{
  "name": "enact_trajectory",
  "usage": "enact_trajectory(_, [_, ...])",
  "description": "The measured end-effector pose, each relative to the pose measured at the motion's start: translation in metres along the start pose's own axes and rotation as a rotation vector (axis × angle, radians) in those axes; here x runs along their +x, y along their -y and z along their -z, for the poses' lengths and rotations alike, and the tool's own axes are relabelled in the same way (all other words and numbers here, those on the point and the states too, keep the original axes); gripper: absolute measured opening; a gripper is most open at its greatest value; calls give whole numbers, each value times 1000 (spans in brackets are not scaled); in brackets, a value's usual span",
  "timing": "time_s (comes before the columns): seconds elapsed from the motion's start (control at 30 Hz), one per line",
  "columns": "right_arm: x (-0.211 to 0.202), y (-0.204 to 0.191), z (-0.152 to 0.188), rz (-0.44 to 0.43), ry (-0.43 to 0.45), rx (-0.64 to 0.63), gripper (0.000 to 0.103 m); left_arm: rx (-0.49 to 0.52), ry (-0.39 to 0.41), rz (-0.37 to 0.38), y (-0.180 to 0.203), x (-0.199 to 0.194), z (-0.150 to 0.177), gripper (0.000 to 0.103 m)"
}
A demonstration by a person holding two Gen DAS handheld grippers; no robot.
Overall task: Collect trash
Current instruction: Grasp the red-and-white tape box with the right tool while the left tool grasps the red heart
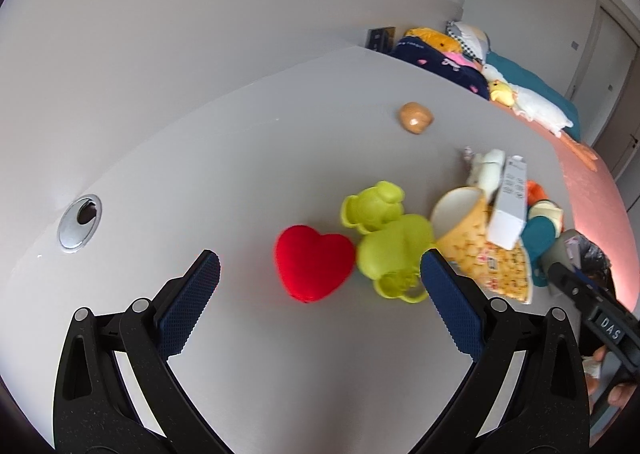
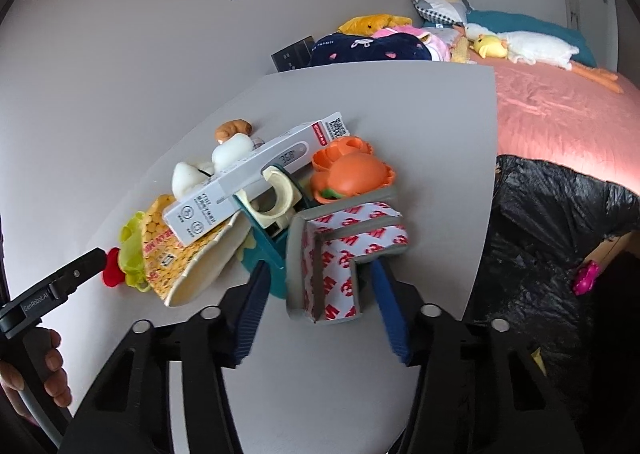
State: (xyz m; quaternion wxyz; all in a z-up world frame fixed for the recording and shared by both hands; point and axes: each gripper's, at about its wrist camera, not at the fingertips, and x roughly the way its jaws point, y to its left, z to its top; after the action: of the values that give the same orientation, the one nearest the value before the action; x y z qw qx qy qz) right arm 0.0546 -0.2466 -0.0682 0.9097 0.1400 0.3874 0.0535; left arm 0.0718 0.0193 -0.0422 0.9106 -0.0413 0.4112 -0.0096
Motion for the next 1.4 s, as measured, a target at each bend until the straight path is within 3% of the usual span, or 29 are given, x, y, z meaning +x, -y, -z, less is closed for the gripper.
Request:
enact_trajectory(0.1, [1,1,0,16,4,-26,39,-5,-5,-18,-5,5,2,96])
enact_trajectory(0.5, [-1,5,2,-18,7,-44,37,-58,-34,-24,-20,27,2,75])
enact_trajectory(0.63, [-2,5,1,-19,5,-45,37,-60,-44,-16,-22,28,2,62])
enact_trajectory(0.73, [-4,4,1,-24,12,-49,37,-56,-40,-20,-22,28,2,47])
enact_trajectory(1.07, [-24,8,3,-34,49,-44,37,-66,-10,-33,-17,11,0,46])
enact_trajectory(1.4, [-48,25,2,-41,81,-29,37,-44,47,-7,20,-21,-5,46])
